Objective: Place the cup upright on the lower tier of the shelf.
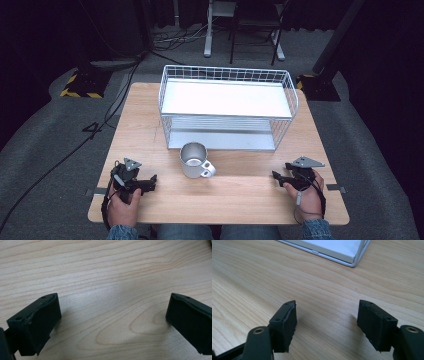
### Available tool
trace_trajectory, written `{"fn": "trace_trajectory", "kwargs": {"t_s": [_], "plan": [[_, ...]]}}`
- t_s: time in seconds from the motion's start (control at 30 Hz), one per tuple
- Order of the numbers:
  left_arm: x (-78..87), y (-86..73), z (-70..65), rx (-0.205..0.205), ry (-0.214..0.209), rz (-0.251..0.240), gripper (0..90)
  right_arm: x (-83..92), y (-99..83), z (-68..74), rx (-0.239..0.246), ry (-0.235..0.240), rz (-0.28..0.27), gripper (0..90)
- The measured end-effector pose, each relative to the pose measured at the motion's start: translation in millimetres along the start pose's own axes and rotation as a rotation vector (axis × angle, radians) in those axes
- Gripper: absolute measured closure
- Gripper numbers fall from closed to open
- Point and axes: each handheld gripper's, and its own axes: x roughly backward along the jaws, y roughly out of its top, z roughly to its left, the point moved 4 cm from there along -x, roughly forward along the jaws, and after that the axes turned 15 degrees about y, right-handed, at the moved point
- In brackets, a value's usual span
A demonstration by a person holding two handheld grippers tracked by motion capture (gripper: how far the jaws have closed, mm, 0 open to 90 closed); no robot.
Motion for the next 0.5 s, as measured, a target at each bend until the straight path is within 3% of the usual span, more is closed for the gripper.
{"fn": "trace_trajectory", "kwargs": {"t_s": [0.3, 0.37, 0.5], "plan": [[-1.5, 1.9, -0.9, 0.008, 0.004, 0.002, 0.2, 0.6, -0.5, 7.1, 0.016, 0.018, -0.008, 44.0], [-1.5, 2.0, -1.1, 0.009, 0.005, 0.002, 0.2, 0.7, 0.9, 11.6, -0.004, 0.044, -0.018, 44.7], [-1.5, 2.0, -1.1, 0.008, 0.005, 0.003, 0.2, 2.3, 12.7, 29.3, 0.024, 0.104, -0.052, 46.5]]}}
